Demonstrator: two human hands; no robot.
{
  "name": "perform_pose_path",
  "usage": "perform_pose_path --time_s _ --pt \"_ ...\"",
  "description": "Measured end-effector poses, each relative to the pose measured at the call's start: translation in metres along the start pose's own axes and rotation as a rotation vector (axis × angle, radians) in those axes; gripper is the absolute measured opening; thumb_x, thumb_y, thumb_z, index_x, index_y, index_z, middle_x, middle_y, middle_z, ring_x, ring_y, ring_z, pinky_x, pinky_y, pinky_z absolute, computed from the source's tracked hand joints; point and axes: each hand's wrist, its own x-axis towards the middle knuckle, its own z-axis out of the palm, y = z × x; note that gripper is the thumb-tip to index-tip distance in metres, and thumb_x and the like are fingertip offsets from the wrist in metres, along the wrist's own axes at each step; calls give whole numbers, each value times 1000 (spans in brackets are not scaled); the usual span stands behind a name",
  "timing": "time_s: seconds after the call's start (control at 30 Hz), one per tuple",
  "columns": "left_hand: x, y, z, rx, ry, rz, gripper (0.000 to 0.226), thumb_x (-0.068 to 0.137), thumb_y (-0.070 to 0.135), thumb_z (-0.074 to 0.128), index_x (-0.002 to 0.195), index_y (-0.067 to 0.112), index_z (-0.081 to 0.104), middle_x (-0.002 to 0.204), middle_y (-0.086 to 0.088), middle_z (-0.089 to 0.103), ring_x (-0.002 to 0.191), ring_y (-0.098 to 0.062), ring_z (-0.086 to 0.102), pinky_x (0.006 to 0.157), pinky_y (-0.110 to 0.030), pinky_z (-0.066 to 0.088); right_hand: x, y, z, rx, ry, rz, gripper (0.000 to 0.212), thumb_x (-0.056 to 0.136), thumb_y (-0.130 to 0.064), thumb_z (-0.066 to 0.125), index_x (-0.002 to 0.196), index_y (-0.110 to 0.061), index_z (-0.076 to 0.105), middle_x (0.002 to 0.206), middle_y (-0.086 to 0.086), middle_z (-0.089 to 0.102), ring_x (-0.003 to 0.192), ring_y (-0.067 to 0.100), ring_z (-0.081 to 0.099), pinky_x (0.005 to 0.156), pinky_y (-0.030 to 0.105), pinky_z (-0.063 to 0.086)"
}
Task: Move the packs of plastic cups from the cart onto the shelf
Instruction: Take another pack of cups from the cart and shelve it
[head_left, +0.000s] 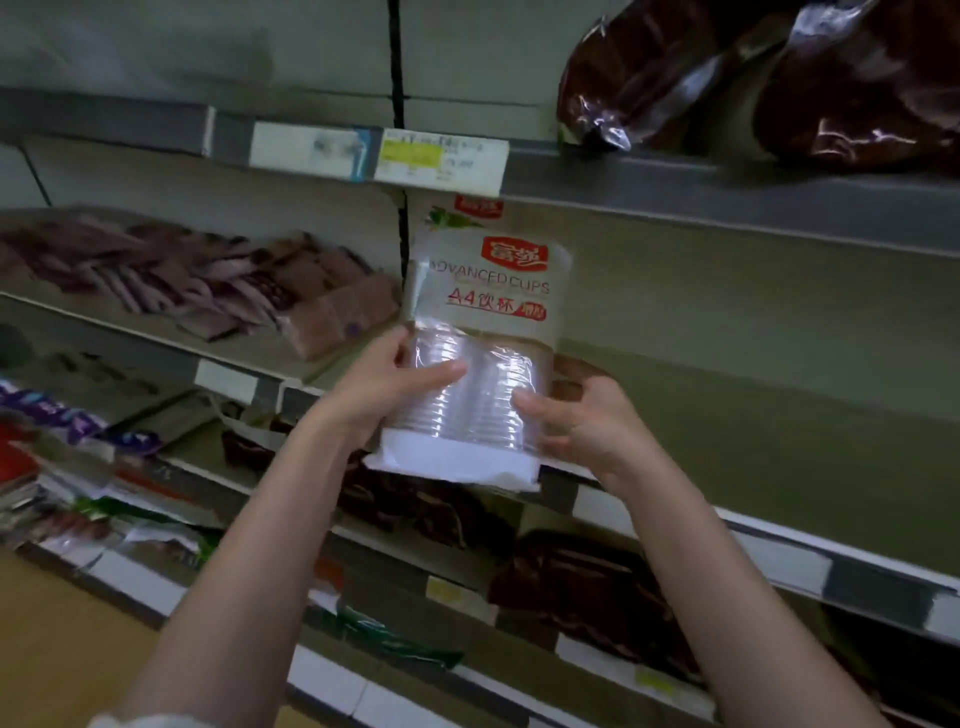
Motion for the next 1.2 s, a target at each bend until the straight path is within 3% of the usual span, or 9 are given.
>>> perform_pose_path --time_s 0.1,0.33,0.5,0.6,0.7,0.83,1.03,1.13,1.2 --pt "40 -2 -26 98 88 -22 118 25 62 87 124 6 54 117 -11 68 98 -28 70 87 -48 57 39 -4 17 38 -22 29 49 73 -9 77 117 -14 57 103 7 73 86 23 74 76 40 61" --pt "89 -19 -43 -77 211 -42 77 47 35 91 112 4 65 113 -17 71 96 -30 70 89 -46 57 97 -3 55 -112 118 -53 62 72 -16 77 128 -16 51 123 7 65 106 26 65 89 49 56" --pt "96 -28 -39 -174 289 -58 16 82 3 69 94 13 64 89 -3 65 97 -26 61 69 -23 58 104 4 66 -107 179 -33 62 76 -20 76 132 -17 49 125 7 62 107 26 64 91 48 55" --pt "94 -26 -40 -111 290 -61 35 80 6 72 113 5 63 104 -9 63 99 -27 61 87 -37 54 103 3 68 -136 185 -21 63 75 -22 76 131 -17 49 126 6 62 108 26 64 91 48 55" --pt "94 -26 -47 -60 287 -80 40 81 9 72 120 4 61 103 -5 65 93 -23 63 77 -32 55 99 3 73 -155 192 9 67 72 -26 78 132 -17 48 126 5 63 107 25 65 91 47 55" --pt "85 -25 -54 80 265 -85 45 81 17 73 123 8 60 117 -5 66 104 -25 63 92 -36 52 91 6 81 -128 177 37 67 70 -25 81 128 -15 50 123 7 66 103 26 68 90 47 56" --pt "58 -19 -50 229 225 10 42 85 16 67 123 4 54 116 -9 63 112 -27 60 87 -32 48 65 -2 93 -168 197 52 73 78 -27 74 139 -13 37 127 11 63 112 27 63 101 41 48" --pt "35 -19 -49 258 200 60 55 80 27 73 127 10 50 127 -7 55 120 -25 53 98 -38 46 38 -5 91 -182 245 -7 66 83 -26 70 138 -6 41 113 4 60 100 19 58 88 30 48" --pt "13 -18 -44 248 210 126 71 77 33 74 138 16 43 142 -7 47 132 -24 44 109 -45 39 18 -2 90 -190 309 -34 73 82 -29 70 142 -6 35 126 8 55 110 19 54 86 29 46"
